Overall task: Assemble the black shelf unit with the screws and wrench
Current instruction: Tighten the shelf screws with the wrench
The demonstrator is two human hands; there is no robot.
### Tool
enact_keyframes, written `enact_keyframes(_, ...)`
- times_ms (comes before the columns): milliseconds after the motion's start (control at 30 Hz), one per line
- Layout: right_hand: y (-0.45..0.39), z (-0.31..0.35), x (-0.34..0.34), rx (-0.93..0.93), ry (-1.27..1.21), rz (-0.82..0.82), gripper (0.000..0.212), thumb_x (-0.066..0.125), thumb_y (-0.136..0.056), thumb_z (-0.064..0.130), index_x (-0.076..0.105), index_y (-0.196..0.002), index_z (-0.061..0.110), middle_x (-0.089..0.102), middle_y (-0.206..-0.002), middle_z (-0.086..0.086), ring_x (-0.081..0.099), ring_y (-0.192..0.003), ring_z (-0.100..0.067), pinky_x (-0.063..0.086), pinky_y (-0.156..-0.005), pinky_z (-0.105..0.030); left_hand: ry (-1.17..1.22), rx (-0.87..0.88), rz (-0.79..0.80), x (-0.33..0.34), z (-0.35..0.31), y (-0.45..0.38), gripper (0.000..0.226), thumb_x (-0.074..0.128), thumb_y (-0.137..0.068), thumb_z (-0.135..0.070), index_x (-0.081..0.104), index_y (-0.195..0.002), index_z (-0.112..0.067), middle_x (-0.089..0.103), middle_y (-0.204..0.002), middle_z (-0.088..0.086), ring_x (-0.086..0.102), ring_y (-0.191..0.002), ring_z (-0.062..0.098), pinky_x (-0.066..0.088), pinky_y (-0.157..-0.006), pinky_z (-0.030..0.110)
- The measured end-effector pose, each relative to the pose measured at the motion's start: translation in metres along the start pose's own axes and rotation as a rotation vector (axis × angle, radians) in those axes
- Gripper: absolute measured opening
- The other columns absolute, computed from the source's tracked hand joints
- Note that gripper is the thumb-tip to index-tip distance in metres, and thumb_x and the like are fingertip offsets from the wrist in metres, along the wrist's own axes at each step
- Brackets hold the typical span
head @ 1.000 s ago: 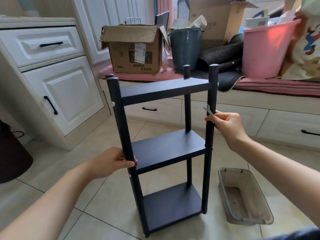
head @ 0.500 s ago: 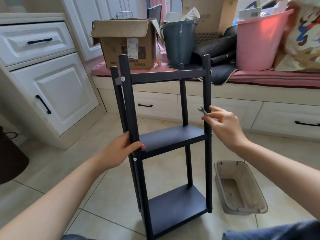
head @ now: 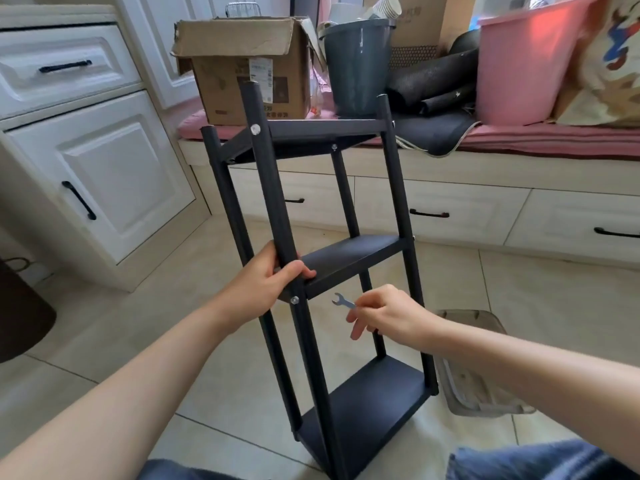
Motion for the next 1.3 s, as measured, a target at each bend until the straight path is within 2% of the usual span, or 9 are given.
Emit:
enact_keyframes(100, 0.003, -0.012, 0.008, 0.038, -0.026, -0.009, 0.025, 0.044, -0.101, 0.015, 0.069, -0.097, 0.014, 0.077, -0.089, 0.006, 0.061, -0.087, -0.003, 0.044, -0.073, -0.017, -0.015, 0.018, -0.011, 0.005, -0.004, -0.007, 0.015, 0.058, -0.100, -0.031, 0.052, -0.111, -0.022, 0.074, -0.100, -0.007, 0.068, -0.104, 0.005, 0.052, -0.093, 0.029)
enact_keyframes(200, 0.007, -0.017, 0.024, 0.027, -0.180, -0.102, 0.020, 0.044, -0.103, 0.015, 0.064, -0.104, 0.014, 0.076, -0.098, 0.006, 0.064, -0.101, -0.004, 0.049, -0.090, -0.028, -0.028, 0.025, 0.007, 0.014, -0.010, -0.012, 0.016, 0.058, -0.101, -0.028, 0.052, -0.114, -0.019, 0.072, -0.090, -0.017, 0.069, -0.098, 0.001, 0.056, -0.075, 0.019)
enact_keyframes(367, 0.004, -0.013, 0.035, -0.022, -0.343, -0.289, 0.017, 0.055, -0.100, 0.021, 0.072, -0.098, 0.016, 0.073, -0.102, 0.002, 0.064, -0.103, -0.016, 0.051, -0.096, -0.045, -0.036, 0.021, 0.000, 0.013, -0.008, -0.015, 0.015, 0.057, -0.101, -0.030, 0.051, -0.111, -0.020, 0.075, -0.096, -0.006, 0.071, -0.099, 0.005, 0.056, -0.094, 0.039)
enact_keyframes(533, -0.004, -0.012, 0.051, -0.072, -0.386, -0.317, 0.018, 0.057, -0.099, 0.018, 0.075, -0.099, 0.020, 0.073, -0.082, 0.015, 0.062, -0.077, 0.009, 0.051, -0.085, -0.022, -0.069, 0.046, -0.021, 0.009, -0.010, -0.015, 0.020, 0.062, -0.097, -0.024, 0.046, -0.108, -0.022, 0.070, -0.103, 0.004, 0.072, -0.099, 0.014, 0.056, -0.095, 0.041)
enact_keyframes(600, -0.007, -0.013, 0.054, -0.116, -0.362, -0.347, 0.019, 0.058, -0.099, 0.017, 0.076, -0.103, 0.016, 0.073, -0.080, 0.015, 0.062, -0.073, 0.006, 0.047, -0.075, -0.010, -0.051, 0.033, -0.019, 0.009, -0.008, -0.017, 0.028, 0.062, -0.097, -0.021, 0.042, -0.117, -0.019, 0.071, -0.103, 0.005, 0.073, -0.098, 0.014, 0.057, -0.094, 0.041)
enact_keyframes(667, -0.008, -0.014, 0.054, -0.149, -0.327, -0.383, 0.019, 0.060, -0.097, 0.016, 0.077, -0.105, 0.015, 0.073, -0.081, 0.015, 0.063, -0.073, 0.002, 0.047, -0.071, -0.007, -0.076, 0.014, -0.020, 0.009, -0.007, -0.020, 0.042, 0.065, -0.095, -0.024, 0.038, -0.126, -0.017, 0.070, -0.106, 0.009, 0.073, -0.099, 0.018, 0.057, -0.093, 0.042)
enact_keyframes(900, -0.017, -0.015, 0.056, -0.189, -0.314, -0.407, 0.020, 0.060, -0.097, 0.015, 0.076, -0.108, 0.013, 0.076, -0.093, 0.007, 0.068, -0.089, -0.006, 0.056, -0.086, -0.026, -0.081, -0.028, -0.011, 0.004, -0.001, -0.024, 0.054, 0.069, -0.092, -0.029, 0.032, -0.132, -0.024, 0.064, -0.114, 0.015, 0.073, -0.100, 0.021, 0.060, -0.087, 0.044)
enact_keyframes(1067, -0.021, -0.015, 0.062, -0.194, -0.347, -0.399, 0.018, 0.061, -0.097, 0.014, 0.076, -0.107, 0.015, 0.073, -0.088, 0.014, 0.065, -0.079, 0.004, 0.053, -0.081, -0.018, -0.069, -0.033, 0.003, 0.001, 0.003, -0.024, 0.049, 0.067, -0.094, -0.030, 0.032, -0.129, -0.027, 0.066, -0.111, 0.011, 0.074, -0.097, 0.017, 0.060, -0.087, 0.042)
enact_keyframes(1300, -0.021, -0.015, 0.064, -0.185, -0.378, -0.392, 0.018, 0.060, -0.097, 0.014, 0.076, -0.105, 0.017, 0.072, -0.083, 0.019, 0.065, -0.080, 0.002, 0.054, -0.083, -0.021, -0.119, 0.006, -0.003, 0.001, 0.004, -0.025, 0.052, 0.068, -0.093, -0.033, 0.031, -0.128, -0.029, 0.062, -0.103, 0.006, 0.074, -0.094, 0.013, 0.062, -0.082, 0.037)
Point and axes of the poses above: each hand's wrist, its own y-axis away from the middle knuckle, its own x-axis out of the palm, z = x × y, the point moved 4 cm from there along -y, towards the middle knuckle
